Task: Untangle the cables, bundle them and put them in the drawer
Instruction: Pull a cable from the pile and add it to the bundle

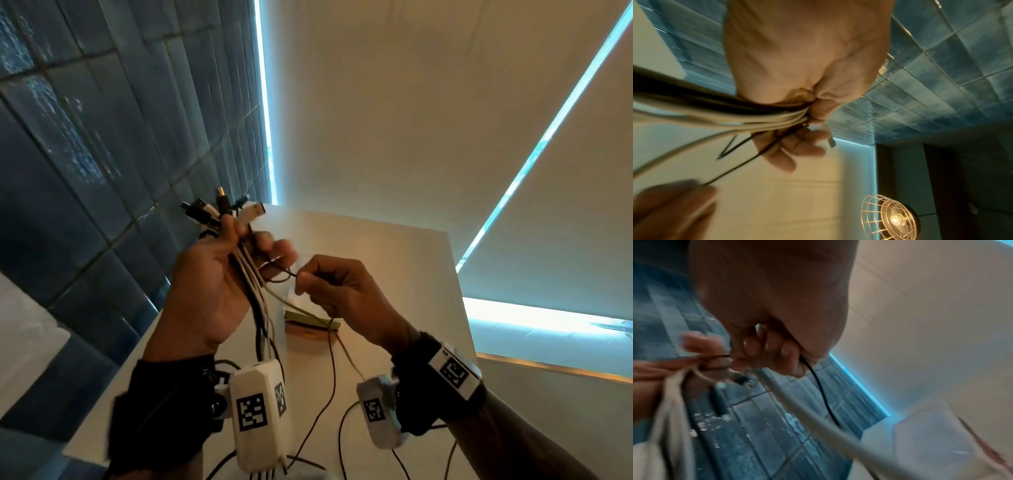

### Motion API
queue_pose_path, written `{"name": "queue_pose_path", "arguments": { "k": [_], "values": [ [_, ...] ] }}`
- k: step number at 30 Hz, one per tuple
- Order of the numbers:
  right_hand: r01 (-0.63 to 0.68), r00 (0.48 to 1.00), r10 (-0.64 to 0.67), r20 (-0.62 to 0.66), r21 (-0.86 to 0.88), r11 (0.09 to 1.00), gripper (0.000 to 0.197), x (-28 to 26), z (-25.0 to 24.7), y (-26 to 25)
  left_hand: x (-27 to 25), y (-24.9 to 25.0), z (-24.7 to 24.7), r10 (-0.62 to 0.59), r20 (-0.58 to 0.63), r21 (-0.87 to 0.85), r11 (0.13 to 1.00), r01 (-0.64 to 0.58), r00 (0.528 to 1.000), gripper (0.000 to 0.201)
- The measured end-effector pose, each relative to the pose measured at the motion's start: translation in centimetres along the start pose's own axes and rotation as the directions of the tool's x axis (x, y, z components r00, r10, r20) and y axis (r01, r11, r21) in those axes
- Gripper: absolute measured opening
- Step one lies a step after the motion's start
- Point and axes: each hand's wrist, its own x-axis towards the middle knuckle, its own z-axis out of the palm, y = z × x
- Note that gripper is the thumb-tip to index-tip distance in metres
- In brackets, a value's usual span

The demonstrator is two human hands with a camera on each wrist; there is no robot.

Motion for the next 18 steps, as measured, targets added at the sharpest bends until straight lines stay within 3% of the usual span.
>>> {"name": "queue_pose_path", "arguments": {
  "k": [6,18],
  "values": [
    [-0.154,0.967,0.113,-0.228,-0.168,0.974,0.023,-1.4,-3.6,6.1,-0.6,1.9,0.2,0.211,0.066,-0.031,0.977,-0.21,0.975,0.038],
    [-0.44,0.85,0.319,-0.42,-0.234,0.867,0.034,-4.6,-5.8,14.5,-1.7,4.7,0.5,0.36,0.182,0.028,0.928,-0.371,0.915,0.038]
  ]
}}
